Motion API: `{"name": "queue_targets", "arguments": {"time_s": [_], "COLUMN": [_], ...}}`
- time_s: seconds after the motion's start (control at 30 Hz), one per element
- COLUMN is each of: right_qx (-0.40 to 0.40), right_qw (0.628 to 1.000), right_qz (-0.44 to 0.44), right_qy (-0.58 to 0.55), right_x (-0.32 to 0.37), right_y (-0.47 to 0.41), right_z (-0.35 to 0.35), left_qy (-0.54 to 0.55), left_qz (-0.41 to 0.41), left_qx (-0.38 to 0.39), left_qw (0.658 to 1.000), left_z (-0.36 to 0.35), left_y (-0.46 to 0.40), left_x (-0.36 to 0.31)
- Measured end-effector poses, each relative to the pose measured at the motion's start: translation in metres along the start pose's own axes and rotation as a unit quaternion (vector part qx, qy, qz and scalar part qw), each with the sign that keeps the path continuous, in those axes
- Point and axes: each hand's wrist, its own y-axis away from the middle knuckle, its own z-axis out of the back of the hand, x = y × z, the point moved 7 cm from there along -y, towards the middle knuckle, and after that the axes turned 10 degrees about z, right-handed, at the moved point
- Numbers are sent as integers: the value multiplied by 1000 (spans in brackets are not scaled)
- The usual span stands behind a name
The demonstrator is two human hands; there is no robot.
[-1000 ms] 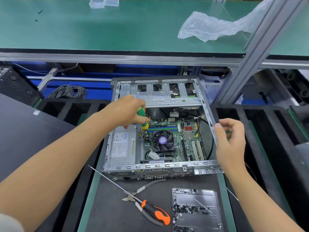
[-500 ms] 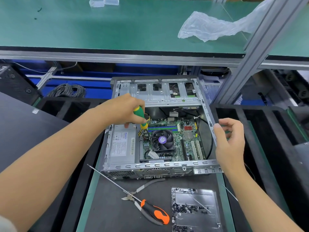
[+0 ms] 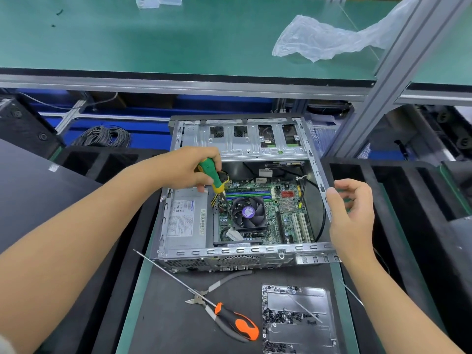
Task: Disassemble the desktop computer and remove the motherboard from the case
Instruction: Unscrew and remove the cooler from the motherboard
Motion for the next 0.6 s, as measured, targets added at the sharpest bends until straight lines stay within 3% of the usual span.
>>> {"name": "queue_targets", "arguments": {"time_s": [0.1, 0.17, 0.27, 0.33, 0.47, 0.53, 0.6], "right_qx": [0, 0, 0, -2, 0, 3, 5], "right_qw": [1000, 1000, 1000, 1000, 1000, 1000, 1000], "right_qz": [-1, 3, 8, 10, 11, 10, 11], "right_qy": [1, 2, 4, 5, 5, 4, 4], "right_x": [-1, 0, 2, 2, 3, 3, 4], "right_y": [0, 0, 0, 0, 0, 0, 0], "right_z": [0, 0, 0, 0, 0, -1, -2], "left_qy": [-20, -103, -302, -334, -124, -48, -29], "left_qz": [38, 48, 68, 74, 1, -16, -13], "left_qx": [-29, -85, -207, -232, -91, -30, -28], "left_qw": [999, 990, 928, 911, 988, 998, 999], "left_z": [8, 9, 11, 14, 0, -9, -11], "left_y": [2, 1, -3, -2, 5, 5, 1], "left_x": [6, 4, -4, -4, 0, -4, -7]}}
